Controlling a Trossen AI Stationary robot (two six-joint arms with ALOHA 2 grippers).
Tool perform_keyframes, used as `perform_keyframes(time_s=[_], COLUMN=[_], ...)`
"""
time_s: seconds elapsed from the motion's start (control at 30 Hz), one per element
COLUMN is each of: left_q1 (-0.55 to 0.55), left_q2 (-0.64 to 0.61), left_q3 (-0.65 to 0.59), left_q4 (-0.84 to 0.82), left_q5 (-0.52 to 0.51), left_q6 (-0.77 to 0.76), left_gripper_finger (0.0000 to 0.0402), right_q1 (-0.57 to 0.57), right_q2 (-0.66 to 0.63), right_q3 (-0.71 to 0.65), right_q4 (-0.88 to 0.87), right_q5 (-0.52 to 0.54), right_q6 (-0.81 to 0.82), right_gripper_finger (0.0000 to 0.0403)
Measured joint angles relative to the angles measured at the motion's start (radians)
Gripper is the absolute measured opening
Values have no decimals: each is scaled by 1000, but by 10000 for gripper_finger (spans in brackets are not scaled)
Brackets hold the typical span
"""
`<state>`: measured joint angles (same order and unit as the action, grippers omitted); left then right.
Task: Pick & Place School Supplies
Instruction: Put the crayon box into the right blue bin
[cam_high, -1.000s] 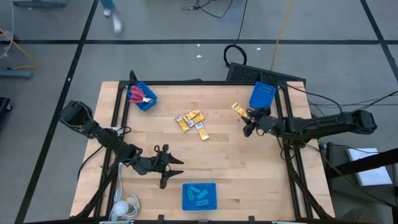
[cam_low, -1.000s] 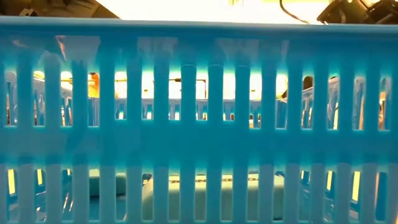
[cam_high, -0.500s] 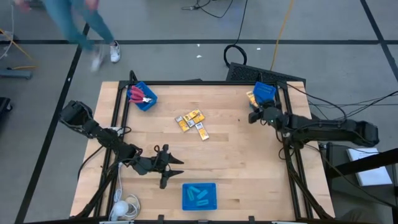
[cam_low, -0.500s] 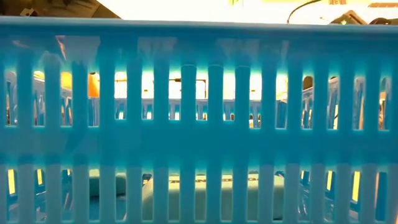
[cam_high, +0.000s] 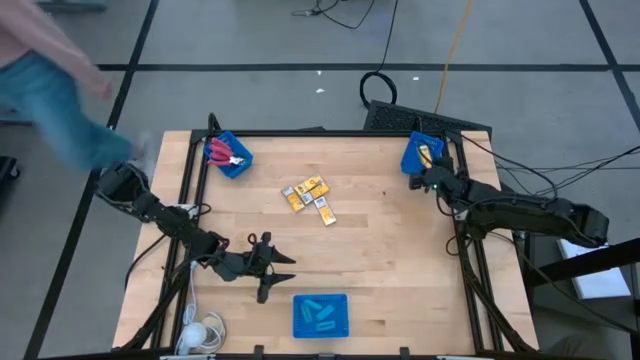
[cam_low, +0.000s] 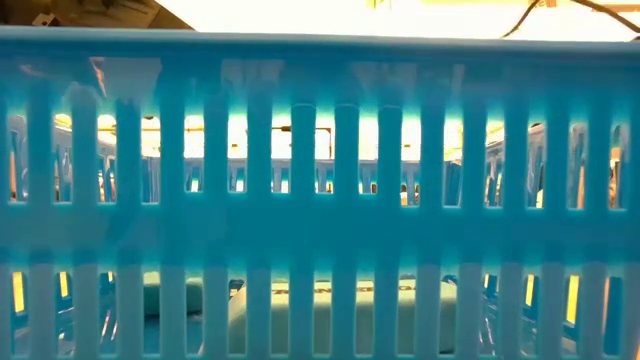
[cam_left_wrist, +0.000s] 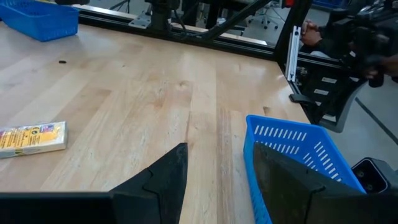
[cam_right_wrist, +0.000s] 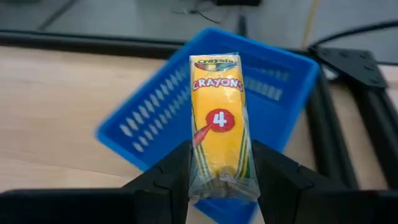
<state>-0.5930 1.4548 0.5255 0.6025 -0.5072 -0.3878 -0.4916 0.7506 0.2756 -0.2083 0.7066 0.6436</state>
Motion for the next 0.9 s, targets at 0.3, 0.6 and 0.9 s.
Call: perform_keyframes(time_s=[0.3,0.6,0.9], left_q1=[31,57,57], left_q2=[0,0,0], left_q3=[0,0,0], left_q4=[1,1,1], left_q5=[0,0,7], left_q6=[-14,-69,-63], left_gripper_finger=[184,184,184], right_q1=[-33,-76,-92], right_q2=[0,0,1], right_q3=[0,0,0], right_q4=[-4,9,25], right_q5=[0,-5,-30], right_q6=[-40,-58,-90], right_gripper_finger=[134,134,137])
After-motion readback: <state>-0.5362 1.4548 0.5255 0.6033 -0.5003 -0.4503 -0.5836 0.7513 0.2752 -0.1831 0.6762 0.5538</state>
